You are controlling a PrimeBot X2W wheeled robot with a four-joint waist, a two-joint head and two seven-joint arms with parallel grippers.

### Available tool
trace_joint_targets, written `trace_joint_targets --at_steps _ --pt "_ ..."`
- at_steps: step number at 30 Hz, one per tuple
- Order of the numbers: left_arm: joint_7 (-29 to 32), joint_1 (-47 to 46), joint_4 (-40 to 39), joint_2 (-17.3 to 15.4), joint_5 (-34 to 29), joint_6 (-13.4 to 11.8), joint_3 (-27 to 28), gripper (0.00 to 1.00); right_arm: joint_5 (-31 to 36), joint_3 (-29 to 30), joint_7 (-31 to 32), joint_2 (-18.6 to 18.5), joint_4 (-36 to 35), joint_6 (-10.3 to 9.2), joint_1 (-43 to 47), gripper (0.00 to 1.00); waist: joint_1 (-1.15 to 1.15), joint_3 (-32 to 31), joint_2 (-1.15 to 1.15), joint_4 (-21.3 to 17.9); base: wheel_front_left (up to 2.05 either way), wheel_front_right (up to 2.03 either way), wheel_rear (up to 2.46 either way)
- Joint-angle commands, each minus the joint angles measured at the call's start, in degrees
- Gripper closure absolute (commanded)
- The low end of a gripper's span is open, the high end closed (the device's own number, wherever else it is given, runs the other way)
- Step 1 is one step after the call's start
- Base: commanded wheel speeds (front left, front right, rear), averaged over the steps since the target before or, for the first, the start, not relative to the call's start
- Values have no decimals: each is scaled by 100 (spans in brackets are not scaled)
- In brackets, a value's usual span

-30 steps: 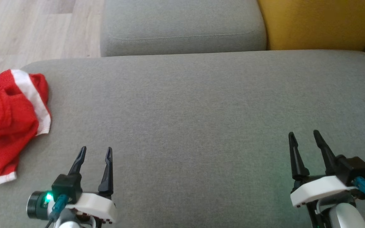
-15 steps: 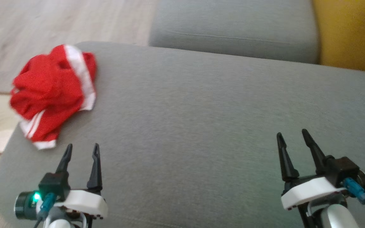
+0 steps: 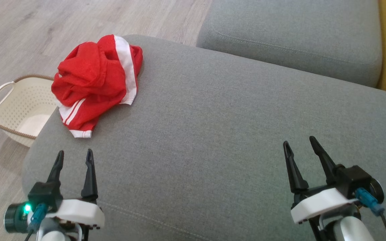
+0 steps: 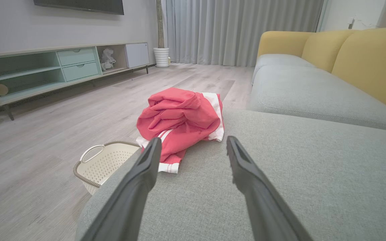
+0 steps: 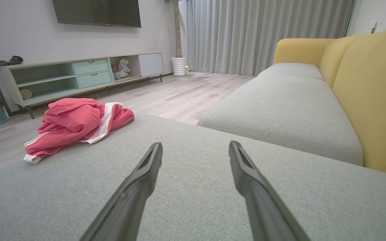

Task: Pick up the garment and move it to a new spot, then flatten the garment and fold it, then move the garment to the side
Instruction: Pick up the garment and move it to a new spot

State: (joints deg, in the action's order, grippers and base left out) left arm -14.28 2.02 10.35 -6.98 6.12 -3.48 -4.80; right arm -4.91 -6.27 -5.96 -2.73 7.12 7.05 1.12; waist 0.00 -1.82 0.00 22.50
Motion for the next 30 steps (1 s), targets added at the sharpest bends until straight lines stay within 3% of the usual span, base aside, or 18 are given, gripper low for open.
trace_joint_targets --at_steps 1,12,19,25,30 --pt "-72 -310 -190 -51 -69 33 205 0 -33 -131 10 -17 -225 44 -83 0 0 -6 0 7 0 0 0" --pt "-72 -375 -112 30 -91 98 324 0 -149 -132 57 -16 -243 44 -98 0 0 79 0 21 0 0 0" --pt "-72 -827 59 97 -8 192 378 0 -44 21 198 -15 -441 44 -179 0 0 507 0 63 0 0 0" --pt "-72 -1921 613 103 141 330 539 0 149 93 498 -176 -829 44 -541 0 0 1335 0 46 0 0 0" --pt "-72 -3006 1637 -97 104 474 605 0 199 89 702 -388 -1092 44 -913 0 0 1977 0 -21 0 0 0"
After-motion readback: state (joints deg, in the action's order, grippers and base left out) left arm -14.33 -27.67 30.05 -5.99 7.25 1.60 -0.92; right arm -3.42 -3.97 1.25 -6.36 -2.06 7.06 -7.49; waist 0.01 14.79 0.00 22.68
